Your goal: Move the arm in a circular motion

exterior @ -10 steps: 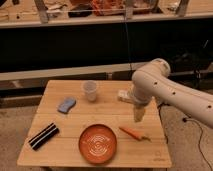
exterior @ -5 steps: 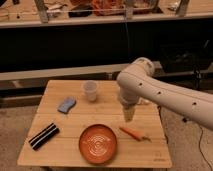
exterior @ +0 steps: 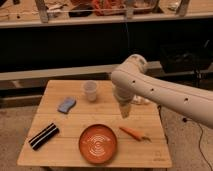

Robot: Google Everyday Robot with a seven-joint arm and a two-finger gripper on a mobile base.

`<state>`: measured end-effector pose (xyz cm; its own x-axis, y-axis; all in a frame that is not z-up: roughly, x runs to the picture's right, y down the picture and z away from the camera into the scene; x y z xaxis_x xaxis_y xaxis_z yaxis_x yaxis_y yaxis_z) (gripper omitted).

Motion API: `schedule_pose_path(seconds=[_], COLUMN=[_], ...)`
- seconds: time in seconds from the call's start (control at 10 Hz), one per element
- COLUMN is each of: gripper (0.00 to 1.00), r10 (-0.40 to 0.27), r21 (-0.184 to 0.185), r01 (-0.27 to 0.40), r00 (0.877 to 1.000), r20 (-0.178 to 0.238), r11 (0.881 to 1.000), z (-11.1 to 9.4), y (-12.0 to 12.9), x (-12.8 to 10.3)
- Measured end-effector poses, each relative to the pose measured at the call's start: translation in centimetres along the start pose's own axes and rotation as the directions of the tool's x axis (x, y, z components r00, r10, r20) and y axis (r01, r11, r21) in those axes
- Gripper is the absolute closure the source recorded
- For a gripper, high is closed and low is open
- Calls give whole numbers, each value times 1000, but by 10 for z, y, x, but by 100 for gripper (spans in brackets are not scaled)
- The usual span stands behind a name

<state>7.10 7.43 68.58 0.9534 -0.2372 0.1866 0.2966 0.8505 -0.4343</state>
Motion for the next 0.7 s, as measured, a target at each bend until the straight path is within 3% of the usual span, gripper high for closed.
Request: schedule_pose_path(seconds=[0.3, 0.7], gripper=[20, 20], r10=[-15, 23], r21=[14, 29], r01=[14, -23], r00=[1000, 1000], r20=[4, 10], r11=[1000, 999], z=[4, 9], y=[-17, -30], x=[-14, -3])
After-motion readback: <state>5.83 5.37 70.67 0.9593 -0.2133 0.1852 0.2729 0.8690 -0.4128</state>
